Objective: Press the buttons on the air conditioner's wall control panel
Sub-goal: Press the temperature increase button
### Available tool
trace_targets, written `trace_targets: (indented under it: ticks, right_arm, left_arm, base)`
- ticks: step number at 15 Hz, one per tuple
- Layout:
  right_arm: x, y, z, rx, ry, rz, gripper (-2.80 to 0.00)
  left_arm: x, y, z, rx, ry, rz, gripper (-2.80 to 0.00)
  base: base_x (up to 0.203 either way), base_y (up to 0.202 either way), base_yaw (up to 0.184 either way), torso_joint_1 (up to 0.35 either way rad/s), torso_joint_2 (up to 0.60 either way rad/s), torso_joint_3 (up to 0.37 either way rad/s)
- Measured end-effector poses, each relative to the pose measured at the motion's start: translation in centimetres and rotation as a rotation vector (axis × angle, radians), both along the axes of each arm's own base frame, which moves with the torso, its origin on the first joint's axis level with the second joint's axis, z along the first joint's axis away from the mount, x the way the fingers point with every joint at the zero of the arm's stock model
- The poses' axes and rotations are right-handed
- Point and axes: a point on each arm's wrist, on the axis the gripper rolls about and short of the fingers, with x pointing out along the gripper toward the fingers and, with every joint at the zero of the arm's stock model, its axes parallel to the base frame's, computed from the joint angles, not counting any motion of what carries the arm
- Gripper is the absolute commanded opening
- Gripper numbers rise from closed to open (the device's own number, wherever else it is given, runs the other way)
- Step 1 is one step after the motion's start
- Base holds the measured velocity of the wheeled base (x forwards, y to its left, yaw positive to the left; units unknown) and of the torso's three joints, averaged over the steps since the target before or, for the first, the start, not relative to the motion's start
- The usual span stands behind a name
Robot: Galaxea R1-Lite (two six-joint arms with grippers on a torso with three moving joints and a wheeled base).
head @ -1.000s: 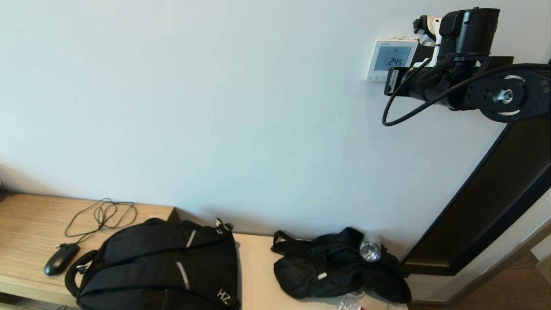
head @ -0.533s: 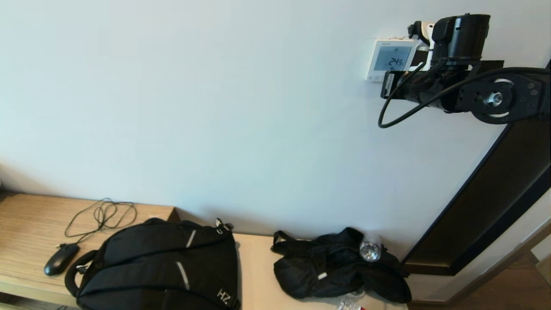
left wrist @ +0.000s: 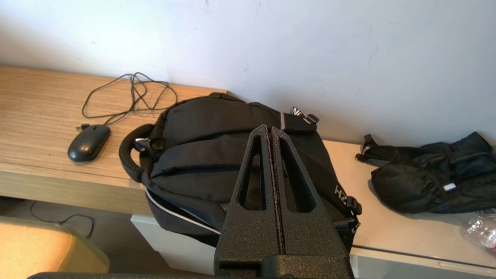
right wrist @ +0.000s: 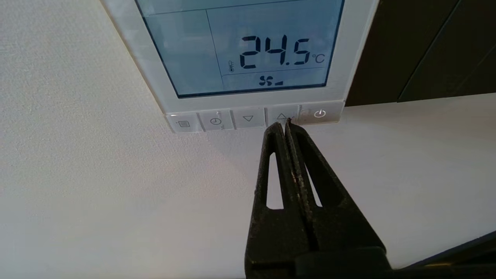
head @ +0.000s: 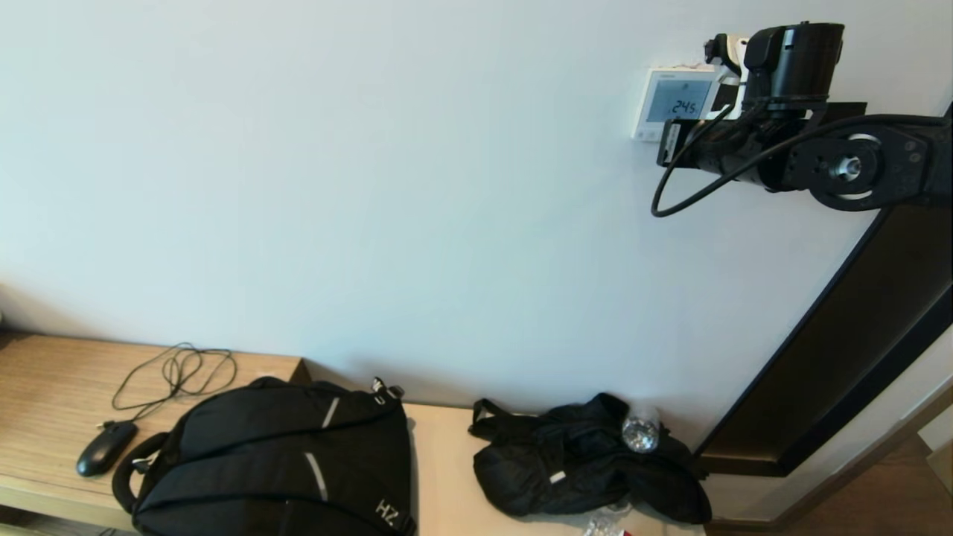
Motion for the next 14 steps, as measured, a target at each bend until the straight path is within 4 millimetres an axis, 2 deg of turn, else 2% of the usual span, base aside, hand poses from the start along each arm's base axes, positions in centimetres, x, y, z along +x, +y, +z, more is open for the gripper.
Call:
trace_targets:
  ticks: [7, 14]
  right_arm:
    - [0.95, -0.30, -0.11, 0.000, -0.003, -0.012, -2.80]
    - [0.52, -0.34, 0.17, 0.002, -0.010, -0.013, -2.80]
  left_arm:
    - [0.00, 0.00, 0.00, 0.000, 0.000, 0.000, -2.80]
    - [0.00, 0.00, 0.00, 0.000, 0.000, 0.000, -2.80]
  base:
    - [0.000, 0.000, 0.000, 0.000, 0.00, 0.000]
    - [0.000, 0.000, 0.000, 0.000, 0.00, 0.000]
